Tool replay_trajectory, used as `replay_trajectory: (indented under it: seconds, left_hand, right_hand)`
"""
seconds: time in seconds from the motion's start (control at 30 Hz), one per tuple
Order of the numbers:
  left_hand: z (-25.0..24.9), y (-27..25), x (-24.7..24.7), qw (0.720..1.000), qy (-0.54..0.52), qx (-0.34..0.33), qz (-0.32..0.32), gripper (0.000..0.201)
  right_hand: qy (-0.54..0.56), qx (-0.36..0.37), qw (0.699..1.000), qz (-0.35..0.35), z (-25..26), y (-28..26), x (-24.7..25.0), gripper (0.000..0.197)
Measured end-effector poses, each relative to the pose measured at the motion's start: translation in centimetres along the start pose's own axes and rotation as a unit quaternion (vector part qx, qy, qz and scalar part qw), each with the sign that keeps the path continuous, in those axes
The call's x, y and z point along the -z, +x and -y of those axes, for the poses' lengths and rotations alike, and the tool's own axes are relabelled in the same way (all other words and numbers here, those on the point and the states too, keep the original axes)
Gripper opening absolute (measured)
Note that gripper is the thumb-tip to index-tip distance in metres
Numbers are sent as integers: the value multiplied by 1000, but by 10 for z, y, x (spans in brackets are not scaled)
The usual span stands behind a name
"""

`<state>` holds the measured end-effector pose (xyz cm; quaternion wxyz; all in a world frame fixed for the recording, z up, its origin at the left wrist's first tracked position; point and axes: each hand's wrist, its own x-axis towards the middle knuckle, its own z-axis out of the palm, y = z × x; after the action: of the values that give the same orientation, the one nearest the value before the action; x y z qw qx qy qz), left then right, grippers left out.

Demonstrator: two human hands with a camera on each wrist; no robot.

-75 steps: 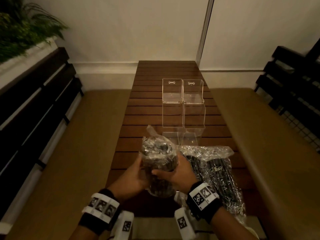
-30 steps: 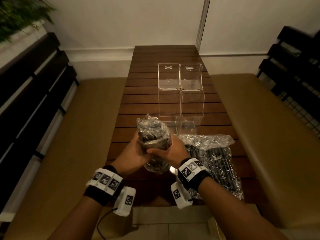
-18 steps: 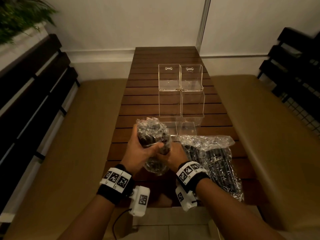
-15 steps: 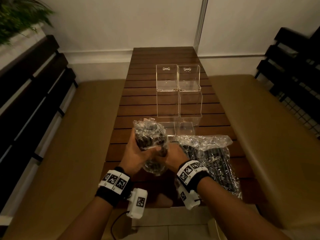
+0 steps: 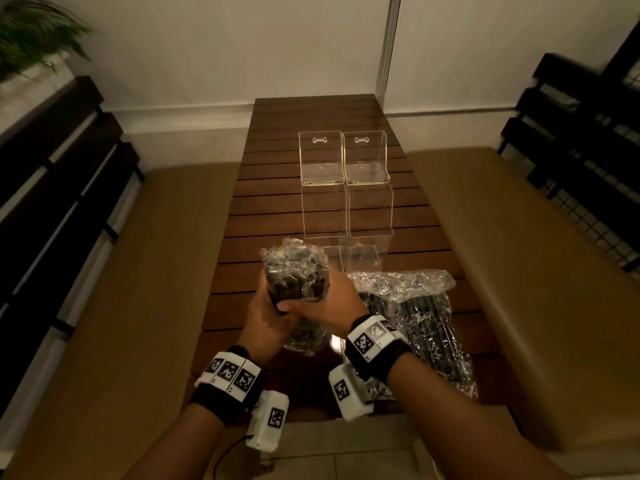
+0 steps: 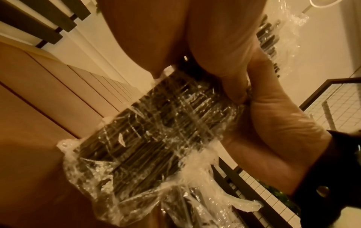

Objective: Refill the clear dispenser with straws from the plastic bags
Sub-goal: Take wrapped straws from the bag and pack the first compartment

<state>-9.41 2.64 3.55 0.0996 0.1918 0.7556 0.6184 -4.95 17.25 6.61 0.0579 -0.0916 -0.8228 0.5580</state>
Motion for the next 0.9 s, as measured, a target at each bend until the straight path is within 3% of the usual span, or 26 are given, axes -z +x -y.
replay_trajectory:
  seconds: [0.23, 0.37, 0.43, 0.5, 0.6, 0.73, 0.9]
  left_hand:
    - [3, -5, -4, 998, 53, 11, 36, 71]
    - [-26, -6, 11, 985, -26, 55, 164, 83]
    - [-44, -10, 20, 978, -19, 71, 198, 81]
    - [-58, -16, 26, 985, 13, 54, 165, 89]
    - [-70, -14, 13, 999, -14, 6, 42, 113]
    - [-68, -13, -18, 994, 35, -55, -84, 129]
    - [-58, -14, -35, 982, 54, -76, -162, 131]
  right_hand:
    - [-62, -26, 998, 17, -12, -9, -2, 67]
    - [-75, -24, 996, 30, -6, -11, 3, 59]
    - [-82, -27, 996, 37, -7, -10, 4, 56]
    - [-82, -37, 995, 46, -9, -9, 2, 50]
    - [-118, -35, 991, 51, -9, -7, -2, 24]
    - [-129, -58, 989, 39, -18, -6, -4, 24]
    - [-180, -41, 982, 46, -29, 0, -10, 39]
